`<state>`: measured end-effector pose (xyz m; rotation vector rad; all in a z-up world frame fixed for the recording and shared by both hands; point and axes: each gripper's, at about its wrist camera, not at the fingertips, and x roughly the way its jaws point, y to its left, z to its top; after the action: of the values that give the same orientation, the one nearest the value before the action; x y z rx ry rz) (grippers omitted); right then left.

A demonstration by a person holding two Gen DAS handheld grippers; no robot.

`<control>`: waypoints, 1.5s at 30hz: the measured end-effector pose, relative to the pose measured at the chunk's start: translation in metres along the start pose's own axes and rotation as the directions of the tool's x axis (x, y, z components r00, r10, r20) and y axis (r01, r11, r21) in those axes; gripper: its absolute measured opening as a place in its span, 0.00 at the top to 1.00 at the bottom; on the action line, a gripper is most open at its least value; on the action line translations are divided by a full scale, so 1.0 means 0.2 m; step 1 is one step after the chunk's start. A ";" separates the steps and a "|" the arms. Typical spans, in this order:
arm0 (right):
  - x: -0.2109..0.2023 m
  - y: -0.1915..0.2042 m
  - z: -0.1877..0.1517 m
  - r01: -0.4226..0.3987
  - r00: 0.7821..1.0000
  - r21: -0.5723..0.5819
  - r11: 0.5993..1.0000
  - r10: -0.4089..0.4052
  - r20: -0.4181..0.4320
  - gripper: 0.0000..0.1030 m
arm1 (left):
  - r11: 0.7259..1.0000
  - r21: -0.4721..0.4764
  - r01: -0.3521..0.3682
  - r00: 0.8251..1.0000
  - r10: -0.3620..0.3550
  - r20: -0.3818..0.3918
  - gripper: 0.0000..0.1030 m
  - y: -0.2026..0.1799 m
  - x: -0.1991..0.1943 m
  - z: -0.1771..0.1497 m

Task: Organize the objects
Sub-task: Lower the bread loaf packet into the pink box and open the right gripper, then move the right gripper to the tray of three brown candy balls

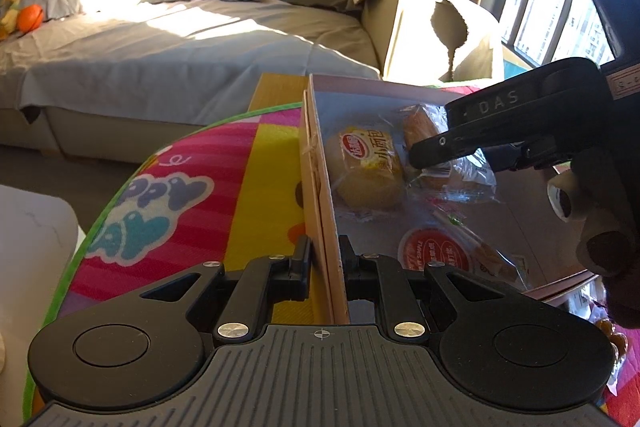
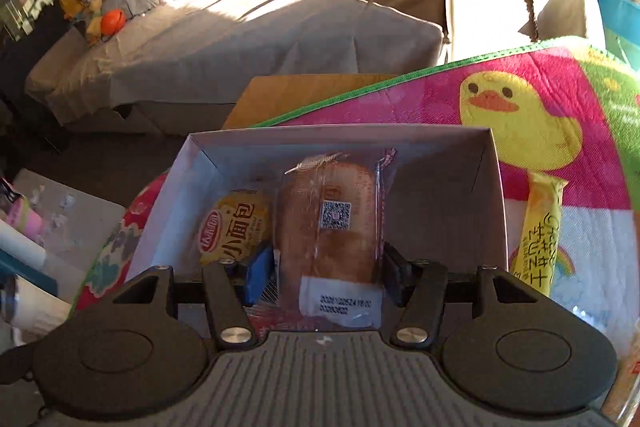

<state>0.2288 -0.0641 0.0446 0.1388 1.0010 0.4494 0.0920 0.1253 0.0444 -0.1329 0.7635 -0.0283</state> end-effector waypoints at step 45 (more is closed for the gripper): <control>-0.70 -0.37 -1.01 0.467 0.883 -0.212 0.858 -0.442 0.157 0.10 | 1.000 -0.009 -0.005 1.000 0.005 -0.002 0.85 0.00 0.02 -0.01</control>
<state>0.0170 -0.2094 0.0215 -0.2941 0.8342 0.1228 0.0933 0.1252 0.0412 -0.1398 0.7662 -0.0204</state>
